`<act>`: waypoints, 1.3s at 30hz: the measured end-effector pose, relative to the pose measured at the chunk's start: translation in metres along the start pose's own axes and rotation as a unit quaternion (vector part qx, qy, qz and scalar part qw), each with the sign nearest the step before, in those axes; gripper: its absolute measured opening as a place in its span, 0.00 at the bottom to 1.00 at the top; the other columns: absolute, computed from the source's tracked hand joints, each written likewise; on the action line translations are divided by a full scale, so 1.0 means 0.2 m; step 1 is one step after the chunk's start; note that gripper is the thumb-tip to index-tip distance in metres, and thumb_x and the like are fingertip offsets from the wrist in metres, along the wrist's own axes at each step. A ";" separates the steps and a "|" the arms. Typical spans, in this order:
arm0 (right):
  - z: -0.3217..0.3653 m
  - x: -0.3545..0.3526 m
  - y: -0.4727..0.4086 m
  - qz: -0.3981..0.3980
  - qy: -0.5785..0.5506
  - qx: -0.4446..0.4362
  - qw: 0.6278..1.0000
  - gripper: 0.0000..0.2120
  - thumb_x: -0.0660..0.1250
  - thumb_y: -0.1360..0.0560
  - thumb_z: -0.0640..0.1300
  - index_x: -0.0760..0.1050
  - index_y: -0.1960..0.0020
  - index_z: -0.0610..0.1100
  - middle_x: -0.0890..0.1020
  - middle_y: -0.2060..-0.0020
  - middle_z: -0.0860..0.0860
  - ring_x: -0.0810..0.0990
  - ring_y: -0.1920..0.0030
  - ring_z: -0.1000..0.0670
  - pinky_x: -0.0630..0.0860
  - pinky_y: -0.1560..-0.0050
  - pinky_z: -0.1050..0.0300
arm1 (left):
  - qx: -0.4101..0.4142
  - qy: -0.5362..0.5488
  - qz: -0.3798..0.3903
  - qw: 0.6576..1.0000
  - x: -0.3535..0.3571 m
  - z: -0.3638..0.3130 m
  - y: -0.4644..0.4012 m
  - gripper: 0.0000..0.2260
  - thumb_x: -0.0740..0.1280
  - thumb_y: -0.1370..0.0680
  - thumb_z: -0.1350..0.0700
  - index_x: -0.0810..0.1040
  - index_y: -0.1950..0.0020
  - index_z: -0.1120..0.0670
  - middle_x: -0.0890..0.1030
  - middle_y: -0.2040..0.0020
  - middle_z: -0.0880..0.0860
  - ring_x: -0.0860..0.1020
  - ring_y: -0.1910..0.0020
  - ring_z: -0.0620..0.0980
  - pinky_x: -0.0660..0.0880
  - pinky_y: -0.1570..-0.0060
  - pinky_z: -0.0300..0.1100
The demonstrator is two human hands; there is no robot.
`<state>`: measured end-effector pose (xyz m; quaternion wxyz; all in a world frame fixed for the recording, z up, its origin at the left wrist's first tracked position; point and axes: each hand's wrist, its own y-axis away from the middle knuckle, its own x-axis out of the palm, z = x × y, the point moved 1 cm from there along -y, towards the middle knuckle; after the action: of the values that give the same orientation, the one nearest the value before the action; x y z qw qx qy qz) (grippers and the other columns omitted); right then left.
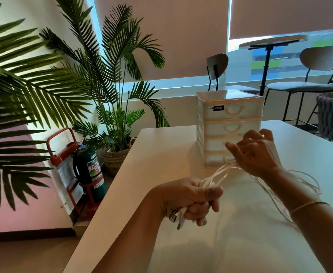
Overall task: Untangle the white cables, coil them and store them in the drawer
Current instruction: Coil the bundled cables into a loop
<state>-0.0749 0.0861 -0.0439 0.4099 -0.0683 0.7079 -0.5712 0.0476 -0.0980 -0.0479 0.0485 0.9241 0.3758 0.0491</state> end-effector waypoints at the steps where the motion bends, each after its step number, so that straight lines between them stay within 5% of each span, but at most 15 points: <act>1: -0.05 -0.02 0.00 0.013 0.017 0.005 1.000 0.41 0.42 0.23 0.65 0.78 0.78 0.44 0.76 0.82 0.51 0.76 0.67 0.50 0.59 0.52 0.53 | 0.001 0.002 0.001 1.000 0.00 0.00 0.00 0.19 0.73 0.35 0.40 0.77 0.65 0.55 0.67 0.81 0.46 0.66 0.84 0.41 0.74 0.70 0.35; 5: -0.25 -0.15 0.01 0.111 0.145 0.107 0.977 0.48 0.33 0.29 0.72 0.81 0.74 0.43 0.81 0.75 0.47 0.79 0.59 0.45 0.60 0.52 0.51 | 0.011 0.020 0.011 1.000 -0.02 -0.02 0.04 0.16 0.74 0.34 0.41 0.78 0.66 0.54 0.67 0.81 0.46 0.66 0.84 0.42 0.74 0.70 0.35; 7: -0.24 -0.23 -0.03 0.094 0.147 0.120 0.977 0.43 0.39 0.30 0.74 0.81 0.71 0.45 0.83 0.69 0.48 0.79 0.58 0.45 0.66 0.53 0.53 | 0.011 0.010 0.006 1.000 -0.02 -0.02 0.04 0.15 0.74 0.34 0.42 0.78 0.66 0.53 0.67 0.81 0.46 0.66 0.84 0.42 0.74 0.71 0.35; 9: -0.08 -0.32 -0.12 0.149 -0.008 0.098 0.984 0.29 0.55 0.32 0.71 0.82 0.64 0.48 0.83 0.65 0.54 0.79 0.63 0.51 0.72 0.61 0.61 | 0.003 -0.010 -0.003 1.000 0.00 -0.02 0.03 0.14 0.72 0.34 0.43 0.77 0.67 0.53 0.66 0.81 0.46 0.65 0.84 0.41 0.74 0.71 0.35; 12: 0.27 -0.41 -0.21 0.356 -0.254 0.013 0.899 0.08 0.66 0.36 0.59 0.78 0.60 0.58 0.79 0.63 0.66 0.79 0.61 0.61 0.72 0.59 0.73 | -0.008 -0.020 -0.014 1.000 0.01 -0.02 0.03 0.13 0.70 0.33 0.44 0.77 0.67 0.53 0.66 0.81 0.46 0.65 0.84 0.41 0.74 0.71 0.35; 17: 0.43 -0.42 -0.22 0.484 -0.198 -0.065 0.850 0.06 0.72 0.30 0.45 0.81 0.53 0.51 0.77 0.64 0.64 0.76 0.63 0.67 0.70 0.58 0.74 | -0.030 -0.065 -0.026 0.997 0.02 -0.02 0.04 0.16 0.69 0.33 0.44 0.73 0.64 0.56 0.66 0.81 0.46 0.65 0.84 0.42 0.74 0.70 0.35; 29: 0.49 -0.42 -0.19 0.519 -0.090 -0.090 0.845 0.08 0.69 0.29 0.41 0.72 0.57 0.52 0.74 0.63 0.57 0.72 0.65 0.58 0.67 0.65 0.67 | -0.065 -0.105 -0.051 0.991 0.05 -0.04 0.03 0.12 0.60 0.20 0.57 0.72 0.63 0.58 0.67 0.81 0.45 0.65 0.83 0.41 0.73 0.70 0.35; 33: 0.48 -0.42 -0.19 0.529 -0.057 -0.096 0.841 0.09 0.66 0.27 0.39 0.77 0.50 0.49 0.71 0.62 0.65 0.69 0.62 0.63 0.66 0.57 0.69 | -0.083 -0.130 -0.059 0.986 0.07 -0.03 0.03 0.13 0.59 0.20 0.57 0.72 0.63 0.58 0.66 0.82 0.46 0.65 0.83 0.42 0.74 0.70 0.35; 36: 0.46 -0.43 -0.19 0.557 -0.080 -0.059 0.825 0.13 0.63 0.27 0.36 0.79 0.49 0.50 0.77 0.55 0.59 0.72 0.60 0.61 0.72 0.53 0.63 | -0.088 -0.125 -0.053 0.987 0.07 -0.03 0.03 0.13 0.59 0.20 0.57 0.72 0.64 0.58 0.66 0.82 0.46 0.65 0.83 0.42 0.73 0.69 0.35; 39: 0.43 -0.44 -0.19 0.606 -0.092 -0.034 0.790 0.14 0.62 0.27 0.33 0.80 0.50 0.48 0.77 0.60 0.61 0.74 0.60 0.62 0.72 0.53 0.65 | -0.095 -0.121 -0.028 0.988 0.09 -0.03 0.02 0.13 0.59 0.20 0.55 0.72 0.63 0.58 0.67 0.82 0.45 0.65 0.83 0.42 0.73 0.70 0.35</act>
<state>0.0255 0.0583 0.0314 0.7321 0.3087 0.5822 -0.1726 0.0622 -0.0886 -0.0413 0.1825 0.9034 0.3868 -0.0295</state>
